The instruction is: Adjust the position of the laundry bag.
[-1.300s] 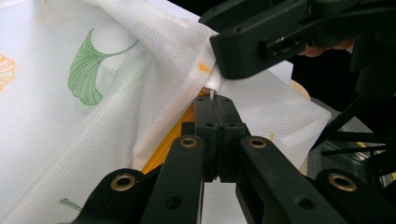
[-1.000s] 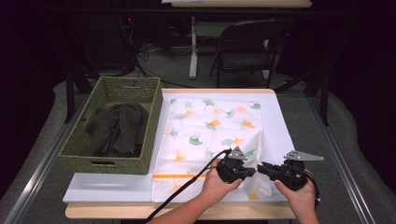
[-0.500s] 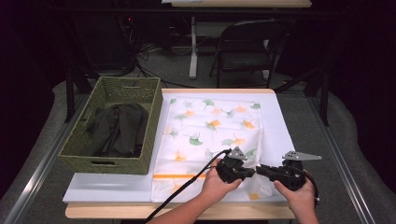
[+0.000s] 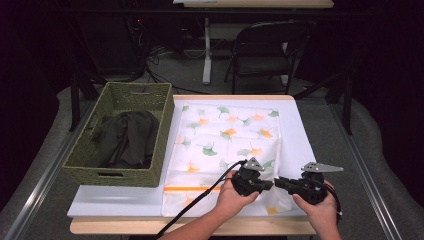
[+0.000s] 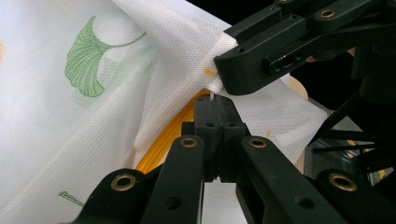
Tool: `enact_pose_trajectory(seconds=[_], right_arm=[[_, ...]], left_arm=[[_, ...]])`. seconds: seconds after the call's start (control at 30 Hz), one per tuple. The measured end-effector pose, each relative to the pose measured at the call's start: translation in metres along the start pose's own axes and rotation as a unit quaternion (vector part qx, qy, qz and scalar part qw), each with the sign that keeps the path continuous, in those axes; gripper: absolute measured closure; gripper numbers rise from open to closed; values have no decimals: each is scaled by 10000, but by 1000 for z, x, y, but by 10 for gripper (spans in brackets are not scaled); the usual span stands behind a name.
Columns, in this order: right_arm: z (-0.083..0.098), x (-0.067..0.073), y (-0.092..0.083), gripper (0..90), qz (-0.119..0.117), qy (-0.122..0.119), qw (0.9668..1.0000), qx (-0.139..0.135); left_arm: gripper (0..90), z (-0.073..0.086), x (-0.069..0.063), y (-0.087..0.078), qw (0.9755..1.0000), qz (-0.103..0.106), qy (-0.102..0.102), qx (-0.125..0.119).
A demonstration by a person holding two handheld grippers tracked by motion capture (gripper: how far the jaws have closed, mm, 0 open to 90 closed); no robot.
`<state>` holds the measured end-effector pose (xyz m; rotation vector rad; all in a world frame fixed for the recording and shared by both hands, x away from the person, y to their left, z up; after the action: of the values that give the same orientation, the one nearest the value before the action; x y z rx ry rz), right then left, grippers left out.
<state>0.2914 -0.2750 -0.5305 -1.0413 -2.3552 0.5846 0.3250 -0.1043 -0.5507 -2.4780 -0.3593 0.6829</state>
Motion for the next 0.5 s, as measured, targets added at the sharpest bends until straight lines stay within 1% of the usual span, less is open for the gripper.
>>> enact_pose_trajectory(seconds=[0.07,0.27,0.4,0.5], right_arm=[[0,0,0,830,14,3,10000,-8],[0,0,-1,833,42,-1,10000,-69],[0,0,-1,833,73,-39,10000,-18],[-2,1,-1,834,113,-64,9999,-54]], left_arm=[[900,0,1,0,10000,10,-30,23],[900,0,0,0,9999,37,-100,-18],[900,0,2,0,9998,66,-170,-47],[900,0,2,-1,9998,37,-204,-54]])
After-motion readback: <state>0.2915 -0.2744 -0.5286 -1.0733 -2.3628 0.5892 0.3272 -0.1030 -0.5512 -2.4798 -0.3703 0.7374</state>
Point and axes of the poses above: each handheld gripper's, and its own axes: y roughly forward along the jaws, z roughly out of its underside, x roughly to its left, the point moved 3 cm from there along y, roughly forward along the jaws, and after that the axes turned 5 degrees about -y, right-handed, at the moved point
